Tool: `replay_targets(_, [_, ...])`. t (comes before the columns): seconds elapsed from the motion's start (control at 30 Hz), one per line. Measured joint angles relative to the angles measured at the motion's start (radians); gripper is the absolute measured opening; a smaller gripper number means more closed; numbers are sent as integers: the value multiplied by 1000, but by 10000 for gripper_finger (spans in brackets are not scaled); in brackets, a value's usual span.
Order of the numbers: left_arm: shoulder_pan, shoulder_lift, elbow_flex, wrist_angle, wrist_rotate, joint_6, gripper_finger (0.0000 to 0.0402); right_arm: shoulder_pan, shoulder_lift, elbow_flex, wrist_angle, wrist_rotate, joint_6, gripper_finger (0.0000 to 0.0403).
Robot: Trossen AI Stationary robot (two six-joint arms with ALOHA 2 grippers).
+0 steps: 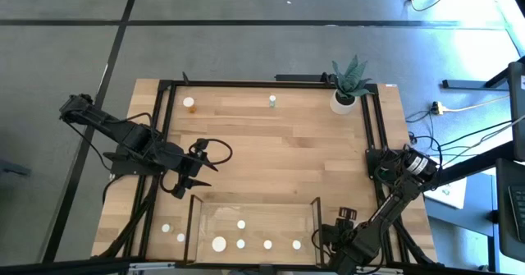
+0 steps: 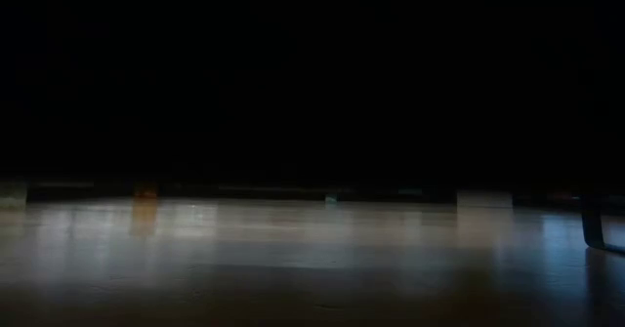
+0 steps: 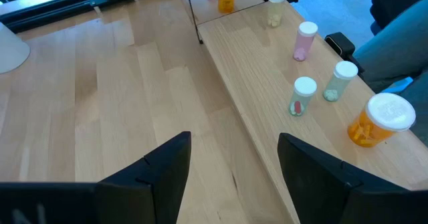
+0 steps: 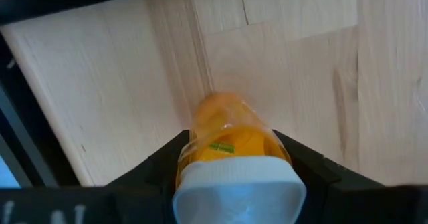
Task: Pick and place medicine bottles onto shelf by color
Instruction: Put the bottom orange pill bottle on the shelf aligned with the other orange pill bottle
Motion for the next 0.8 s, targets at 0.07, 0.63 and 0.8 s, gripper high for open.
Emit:
replay_targets(0.07, [0,0,0,0,0,0,218,-6,-2,0,-3,0,-17,180])
replay_targets(0.63, [0,0,0,0,0,0,218,-51,-278,1,-297,98,6,179])
replay_targets(0.8, [0,0,0,0,0,0,218,-80,-387,1,-342,166,9,180])
